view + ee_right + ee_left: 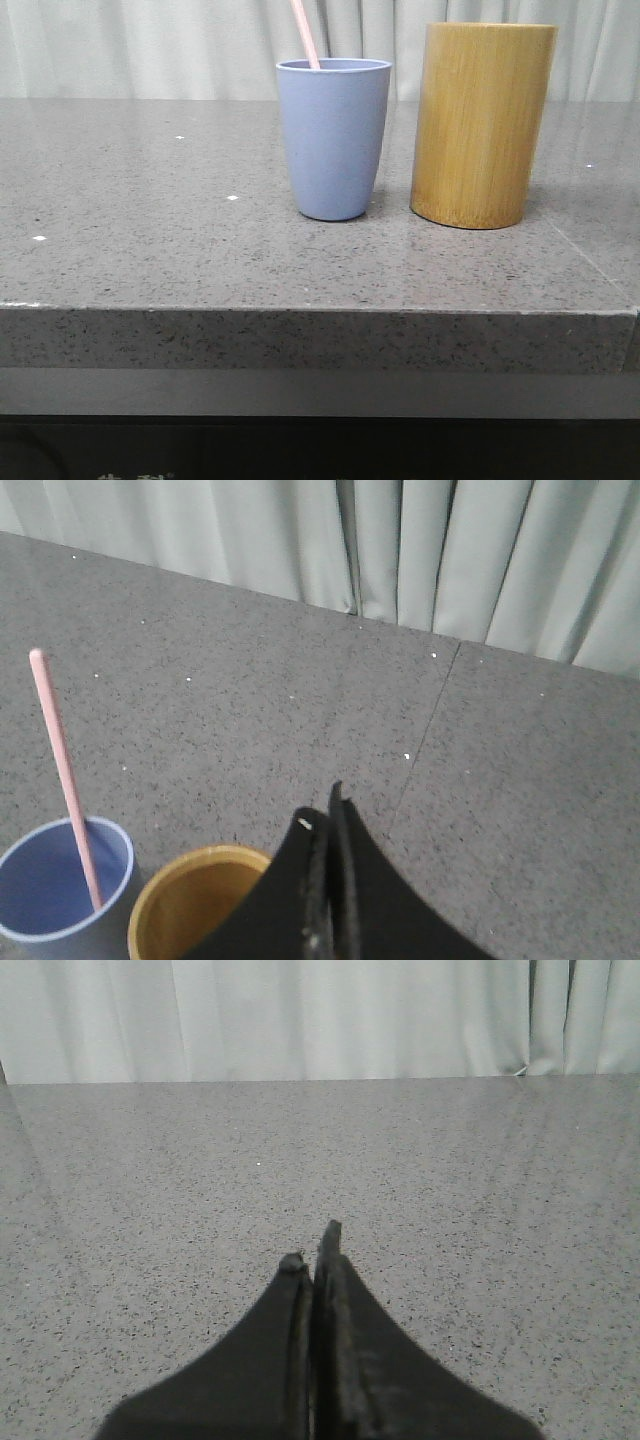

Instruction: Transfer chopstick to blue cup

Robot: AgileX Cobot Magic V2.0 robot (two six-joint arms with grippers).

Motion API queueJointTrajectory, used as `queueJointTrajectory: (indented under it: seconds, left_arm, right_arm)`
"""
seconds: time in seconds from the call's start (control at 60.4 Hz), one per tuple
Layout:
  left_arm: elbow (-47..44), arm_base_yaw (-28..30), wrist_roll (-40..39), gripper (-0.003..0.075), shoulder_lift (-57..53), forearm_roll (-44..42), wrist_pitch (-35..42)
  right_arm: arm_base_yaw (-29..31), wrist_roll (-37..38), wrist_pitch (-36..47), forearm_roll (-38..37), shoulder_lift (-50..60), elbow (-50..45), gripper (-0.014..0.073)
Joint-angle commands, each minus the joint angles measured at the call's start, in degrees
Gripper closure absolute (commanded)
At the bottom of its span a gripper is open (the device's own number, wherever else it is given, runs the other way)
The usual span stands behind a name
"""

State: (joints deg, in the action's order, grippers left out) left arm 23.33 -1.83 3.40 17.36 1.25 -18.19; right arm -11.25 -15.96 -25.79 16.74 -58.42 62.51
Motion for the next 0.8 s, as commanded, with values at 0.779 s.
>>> queueJointTrajectory:
  seconds: [0.779]
  left_arm:
    - [1.07,0.02,-0.05,0.0739,0.38,0.47,4.93]
  right_arm:
    - [0.51,-0.57,13.24,-0.33,43.16,-38.33,0.0678]
